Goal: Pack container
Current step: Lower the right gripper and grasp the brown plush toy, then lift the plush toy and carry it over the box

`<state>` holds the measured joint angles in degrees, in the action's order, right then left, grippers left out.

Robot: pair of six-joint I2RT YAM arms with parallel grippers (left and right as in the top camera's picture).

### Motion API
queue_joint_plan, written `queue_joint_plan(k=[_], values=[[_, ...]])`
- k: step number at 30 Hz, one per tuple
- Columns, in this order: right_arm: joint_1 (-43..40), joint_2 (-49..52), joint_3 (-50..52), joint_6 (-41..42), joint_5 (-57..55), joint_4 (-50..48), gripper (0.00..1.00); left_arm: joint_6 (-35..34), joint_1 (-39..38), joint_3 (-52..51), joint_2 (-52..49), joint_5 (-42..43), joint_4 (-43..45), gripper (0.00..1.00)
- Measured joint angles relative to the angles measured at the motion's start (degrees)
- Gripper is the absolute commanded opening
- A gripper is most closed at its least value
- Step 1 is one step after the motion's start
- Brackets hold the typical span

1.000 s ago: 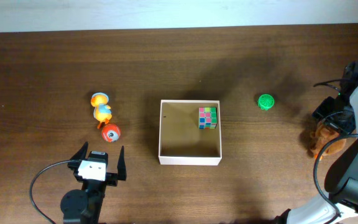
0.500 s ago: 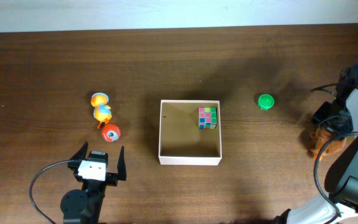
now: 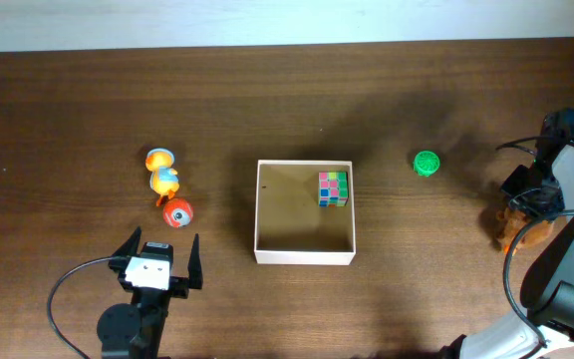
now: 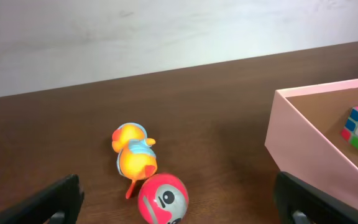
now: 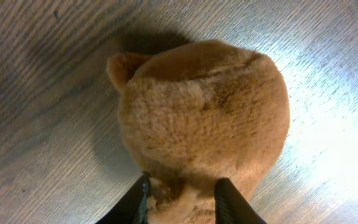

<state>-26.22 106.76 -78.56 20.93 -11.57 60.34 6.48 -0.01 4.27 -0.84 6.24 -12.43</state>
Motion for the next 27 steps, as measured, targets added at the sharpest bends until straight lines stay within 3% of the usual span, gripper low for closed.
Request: queue_joint_plan(k=[4,19,27], values=[[0.0,0.0,0.0,0.1,-0.1,-0.2,0.04,0.0,0.0,0.0,0.0,0.0,0.0,0.99],[0.7,0.0,-0.3,-0.4,0.8,0.1,0.04,0.0,0.0,0.0,0.0,0.0,0.0,0.99],[9.2,0.0,-8.1,-4.8,2.0,3.6,0.04,0.0,0.0,0.0,0.0,0.0,0.0,0.99]])
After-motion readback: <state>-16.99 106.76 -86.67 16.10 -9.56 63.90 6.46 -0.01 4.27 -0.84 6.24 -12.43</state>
